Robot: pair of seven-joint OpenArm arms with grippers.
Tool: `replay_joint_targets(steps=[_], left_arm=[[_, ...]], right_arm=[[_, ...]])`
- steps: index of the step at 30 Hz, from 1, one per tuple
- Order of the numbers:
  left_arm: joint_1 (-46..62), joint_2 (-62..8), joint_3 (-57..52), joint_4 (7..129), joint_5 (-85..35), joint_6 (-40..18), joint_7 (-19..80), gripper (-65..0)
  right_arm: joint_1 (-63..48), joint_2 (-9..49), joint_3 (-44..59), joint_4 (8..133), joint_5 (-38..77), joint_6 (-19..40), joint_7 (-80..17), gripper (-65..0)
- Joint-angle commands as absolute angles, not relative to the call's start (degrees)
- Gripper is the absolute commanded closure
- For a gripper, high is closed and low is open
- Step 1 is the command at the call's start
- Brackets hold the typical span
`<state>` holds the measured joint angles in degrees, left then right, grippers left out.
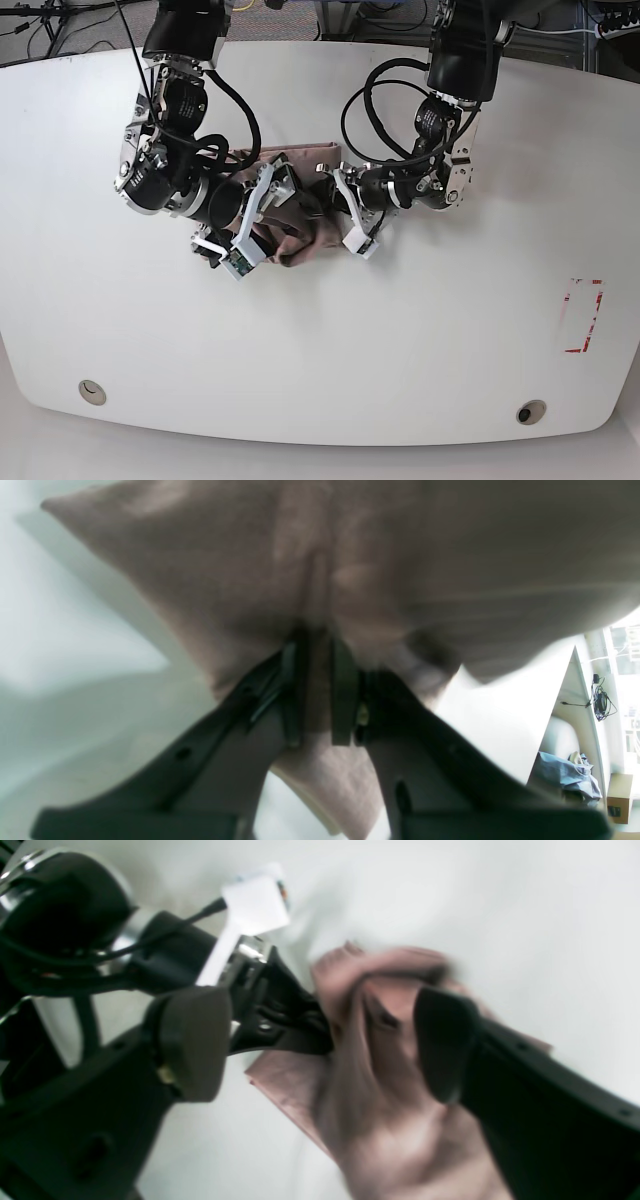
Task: Fold the T-shirt properly
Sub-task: 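Push the folded bundle together with both grippers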
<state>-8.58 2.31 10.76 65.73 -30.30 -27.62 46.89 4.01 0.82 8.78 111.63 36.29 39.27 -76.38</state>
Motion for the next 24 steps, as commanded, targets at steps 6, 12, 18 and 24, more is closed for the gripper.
replay_joint_targets(steps=[6, 12, 18, 24], left_arm=[[-7.69, 1.89, 10.95, 65.1, -24.57, -25.27, 53.23, -8.6], [-7.87, 1.71, 10.95, 65.19, -30.55, -25.27, 53.23, -18.5], [-8.75, 1.36, 10.86, 68.26, -34.51, -25.27, 53.23, -27.5], [-8.75, -0.22, 10.77, 73.27, -37.85, -25.27, 53.41, -31.7]], right_arm=[[5.14, 3.38, 8.84, 112.75, 40.4, 40.0, -74.15, -53.6], [4.62, 6.46, 10.33, 112.75, 46.29, 39.96, -74.15, -48.8], [4.44, 8.31, 13.93, 112.75, 47.25, 40.0, -75.12, -48.4], [3.91, 8.92, 17.36, 112.75, 47.43, 40.0, -76.0, -48.4]])
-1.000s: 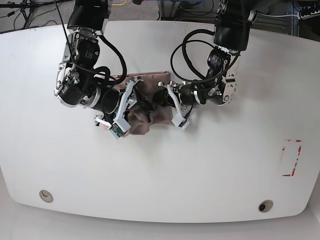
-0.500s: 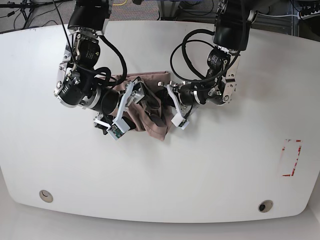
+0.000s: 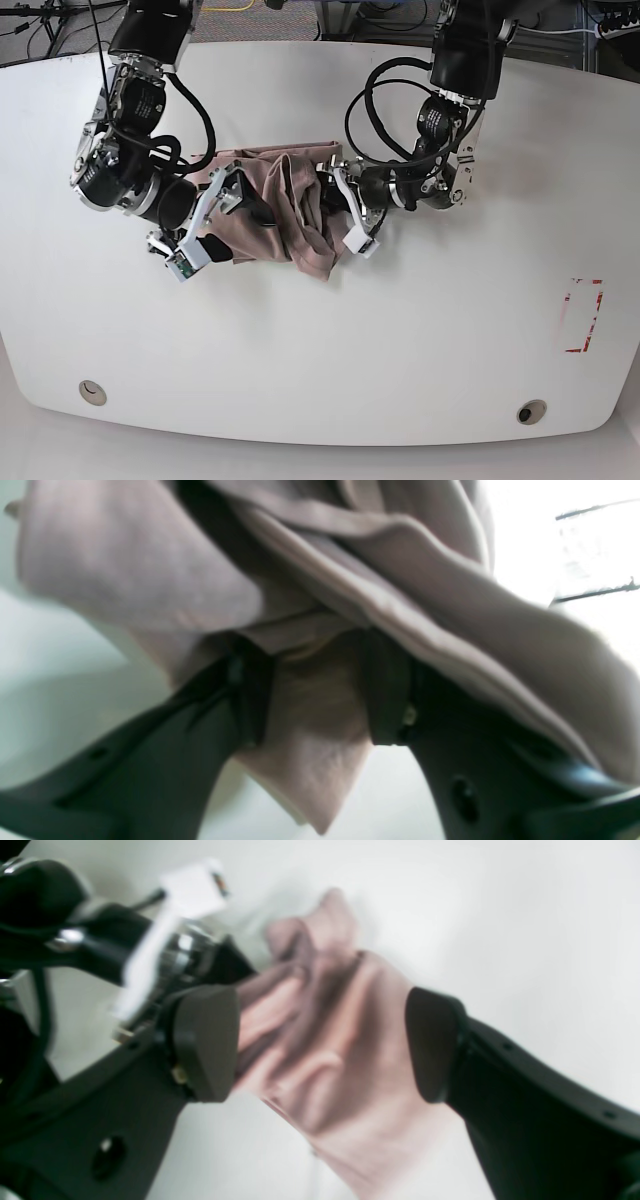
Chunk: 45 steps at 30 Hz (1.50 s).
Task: Fold the T-shirt properly
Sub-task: 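Push the folded bundle together with both grippers, then release the left gripper and lift it off the bundle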
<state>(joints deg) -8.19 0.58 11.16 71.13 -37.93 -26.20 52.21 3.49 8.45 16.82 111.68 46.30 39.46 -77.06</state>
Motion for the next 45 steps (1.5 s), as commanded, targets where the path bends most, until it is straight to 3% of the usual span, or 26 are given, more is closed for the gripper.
replay_joint_targets(steps=[1, 13, 27, 36, 45], left_arm=[[-8.84, -0.57, 10.77, 74.42, -38.73, -25.27, 53.41, -31.9], [-7.78, -12.18, 6.02, 84.97, -50.42, -25.27, 59.21, -31.9], [-6.29, -28.79, -13.05, 87.69, -59.47, -28.18, 59.03, -31.9], [-4.97, -33.27, -21.23, 88.04, -59.38, -30.55, 59.3, -31.9], [-0.4, -30.9, -15.43, 94.55, -59.3, -30.46, 59.12, -31.9]], right_arm=[[3.74, 9.01, 17.8, 112.75, 47.43, 40.0, -76.0, -48.4], [0.75, 9.36, 19.21, 112.66, 47.25, 40.0, -76.0, -48.2], [-0.22, 5.14, 14.73, 112.31, 43.47, 40.0, -75.74, -48.2], [1.19, 1.89, 5.49, 112.4, 31.6, 40.0, -71.6, -48.2], [7.16, 2.95, 3.91, 112.4, 17.36, 40.0, -68.88, -48.0]])
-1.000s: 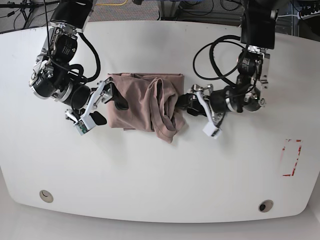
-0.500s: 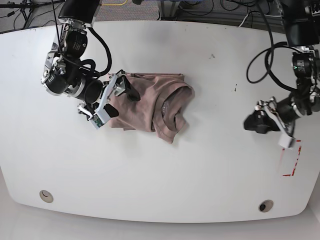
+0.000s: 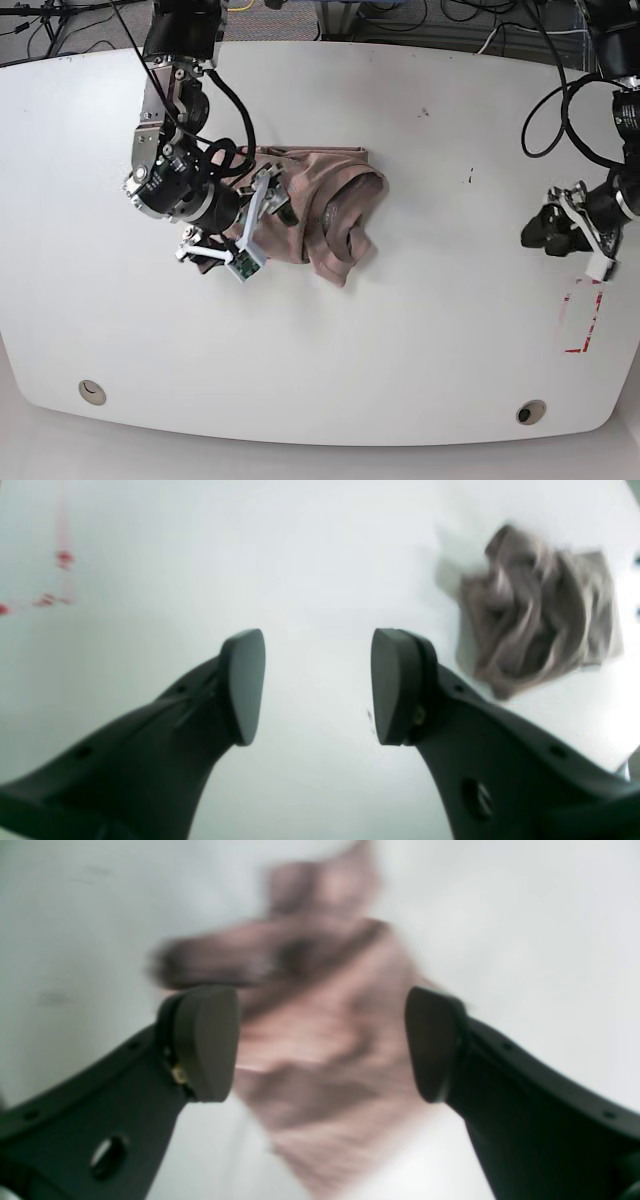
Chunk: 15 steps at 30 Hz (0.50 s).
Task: Fold the T-shirt properly
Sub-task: 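Release the left gripper and lift it off the bundle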
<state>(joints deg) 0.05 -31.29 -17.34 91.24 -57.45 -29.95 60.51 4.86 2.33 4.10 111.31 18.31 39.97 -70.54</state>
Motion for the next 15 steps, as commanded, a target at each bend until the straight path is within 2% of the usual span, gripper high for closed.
replay_joint_targets(steps=[1, 5, 8, 15], left_arm=[[-0.22, -30.29, -13.76, 95.87, -59.21, -30.29, 59.12, -31.9], [0.31, -28.0, -7.69, 100.26, -56.4, -30.2, 59.12, -31.9], [1.19, -25.27, -4.09, 102.2, -51.74, -30.2, 59.03, -31.9], [2.07, -17.54, 1.71, 102.46, -41.1, -30.37, 57.45, -31.9]], right_arm=[[7.87, 3.82, 3.91, 112.4, 16.66, 40.0, -68.88, -48.0], [9.89, 6.73, 3.91, 111.87, 16.22, 40.0, -68.7, -47.6], [10.68, 8.31, 3.91, 110.2, 16.31, 40.0, -67.65, -42.2], [10.51, 10.24, 3.91, 103.78, 16.22, 40.0, -61.14, -18.4]])
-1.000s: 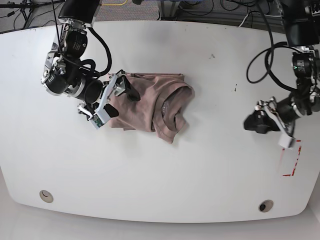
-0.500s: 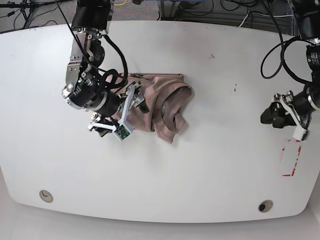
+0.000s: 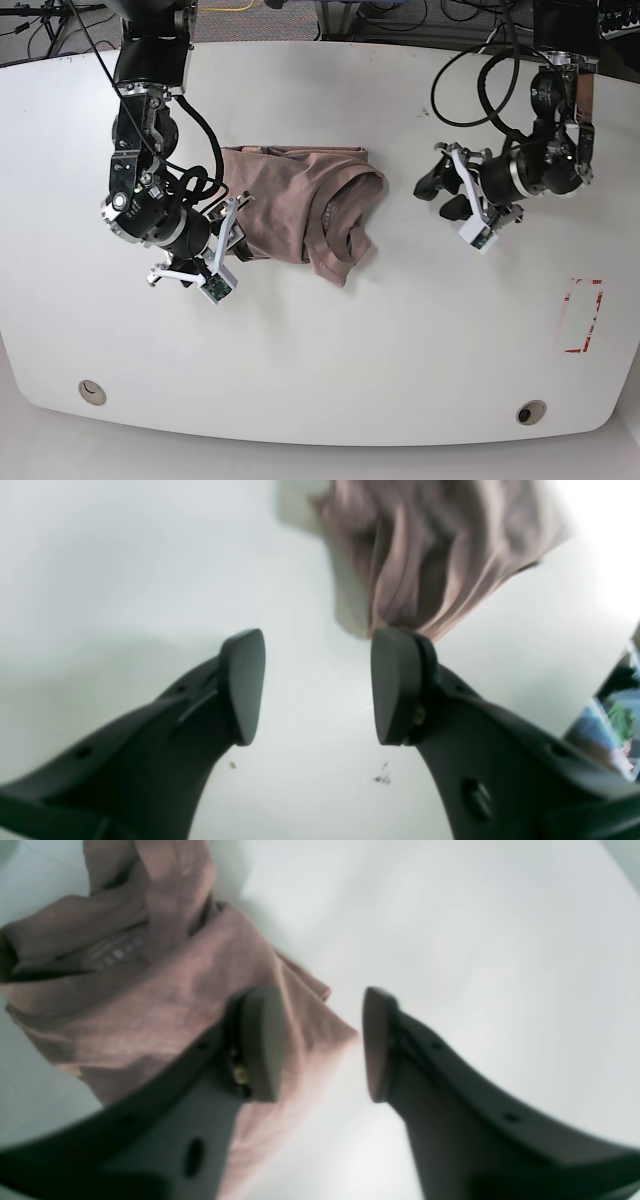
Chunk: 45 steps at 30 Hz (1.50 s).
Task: Fold the T-shirt properly
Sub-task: 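Release the left gripper and lift it off the bundle, then grasp the folded bundle with both grippers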
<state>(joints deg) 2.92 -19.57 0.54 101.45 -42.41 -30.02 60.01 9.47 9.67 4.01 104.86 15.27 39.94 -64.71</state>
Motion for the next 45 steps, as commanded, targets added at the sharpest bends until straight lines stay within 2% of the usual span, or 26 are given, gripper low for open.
replay_joint_targets(steps=[1, 4, 15, 19, 25, 30, 37, 45], left_arm=[[2.15, -16.31, 2.77, 102.46, -39.08, -30.37, 56.48, -31.8], [3.21, -13.41, 6.02, 102.37, -32.48, -30.11, 53.32, -31.8], [4.62, -2.33, 13.93, 101.23, -7.87, -30.11, 48.75, -31.8], [4.35, -0.66, 15.34, 98.24, -3.21, -30.11, 48.75, -31.8], [0.75, -0.48, 15.69, 92.44, -1.98, -30.29, 48.66, -31.8], [-3.47, -0.48, 15.69, 83.74, -1.89, -30.2, 47.87, -31.8], [-9.54, -0.57, 15.69, 73.27, -1.8, -30.11, 43.03, -31.8], [-15.08, -0.13, 15.69, 71.52, -1.89, -30.29, 43.03, -31.8]], right_arm=[[10.51, 10.42, 3.91, 102.46, 16.22, 40.0, -59.82, -15.2], [10.42, 10.59, 3.74, 99.03, 16.48, 40.0, -56.84, -10.1], [11.56, 12.0, 3.65, 86.37, 16.13, 40.0, -43.82, -9.8], [11.56, 13.23, 3.82, 79.87, 16.13, 40.0, -37.41, -9.7], [9.63, 17.1, 3.91, 74.42, 16.4, 40.0, -28.88, -9.5], [6.2, 19.3, 5.23, 74.42, 16.48, 40.0, -26.68, -9.5], [-0.48, 19.38, 12.09, 76.88, 16.48, 40.0, -26.95, -9.5], [-7.87, 17.1, 15.34, 84.26, 16.48, 40.0, -28.09, -9.5]])
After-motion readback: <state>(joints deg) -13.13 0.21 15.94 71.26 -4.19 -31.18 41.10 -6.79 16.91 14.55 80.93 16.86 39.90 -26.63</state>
